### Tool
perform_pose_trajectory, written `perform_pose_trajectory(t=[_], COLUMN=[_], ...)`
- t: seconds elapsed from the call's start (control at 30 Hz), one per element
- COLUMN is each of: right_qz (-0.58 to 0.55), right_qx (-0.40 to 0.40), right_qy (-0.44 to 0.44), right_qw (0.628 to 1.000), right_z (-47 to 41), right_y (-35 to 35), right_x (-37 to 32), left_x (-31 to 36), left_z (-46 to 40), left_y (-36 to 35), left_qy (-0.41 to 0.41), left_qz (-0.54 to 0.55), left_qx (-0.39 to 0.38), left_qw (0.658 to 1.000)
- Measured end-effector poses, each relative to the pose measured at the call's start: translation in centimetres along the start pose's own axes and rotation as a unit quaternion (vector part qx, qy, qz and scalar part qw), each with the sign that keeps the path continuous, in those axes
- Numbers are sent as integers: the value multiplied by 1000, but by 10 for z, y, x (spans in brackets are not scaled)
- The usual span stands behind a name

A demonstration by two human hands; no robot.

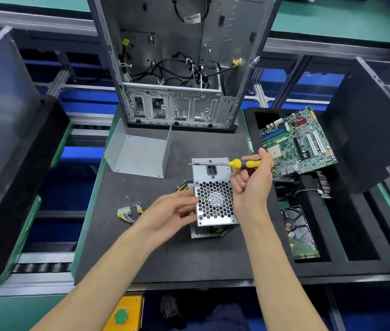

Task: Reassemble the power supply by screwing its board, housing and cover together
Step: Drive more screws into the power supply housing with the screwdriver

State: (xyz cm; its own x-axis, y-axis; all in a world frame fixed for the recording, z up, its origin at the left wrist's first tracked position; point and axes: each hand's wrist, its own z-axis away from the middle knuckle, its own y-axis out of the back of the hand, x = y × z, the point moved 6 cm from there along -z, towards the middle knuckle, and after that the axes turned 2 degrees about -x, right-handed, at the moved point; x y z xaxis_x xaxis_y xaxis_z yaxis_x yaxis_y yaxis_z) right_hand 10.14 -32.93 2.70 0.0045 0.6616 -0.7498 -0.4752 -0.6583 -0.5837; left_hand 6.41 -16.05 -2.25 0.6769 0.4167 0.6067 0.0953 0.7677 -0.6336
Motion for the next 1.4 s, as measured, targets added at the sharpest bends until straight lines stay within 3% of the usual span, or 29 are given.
perform_pose_trajectory(t=[0.1,0.23,0.4,0.77,0.97,1.4], right_qz=[3,-3,-5,-7,-9,0], right_qx=[3,9,7,14,15,7], right_qy=[0,-3,-8,-7,-8,-1], right_qw=[1000,1000,1000,1000,1000,1000], right_z=[0,-1,-1,-1,-2,-1], right_y=[0,2,1,1,2,0], right_x=[0,-2,-1,-1,-2,-3], left_x=[-3,-6,-4,-7,-5,-1], left_z=[-1,2,0,-7,-4,1], left_y=[1,-7,-10,-9,-8,-17], left_qy=[5,27,12,-7,-35,-54], left_qz=[-6,-58,12,44,-1,-9], left_qx=[18,-17,-26,-19,15,-31], left_qw=[1000,998,1000,999,999,998])
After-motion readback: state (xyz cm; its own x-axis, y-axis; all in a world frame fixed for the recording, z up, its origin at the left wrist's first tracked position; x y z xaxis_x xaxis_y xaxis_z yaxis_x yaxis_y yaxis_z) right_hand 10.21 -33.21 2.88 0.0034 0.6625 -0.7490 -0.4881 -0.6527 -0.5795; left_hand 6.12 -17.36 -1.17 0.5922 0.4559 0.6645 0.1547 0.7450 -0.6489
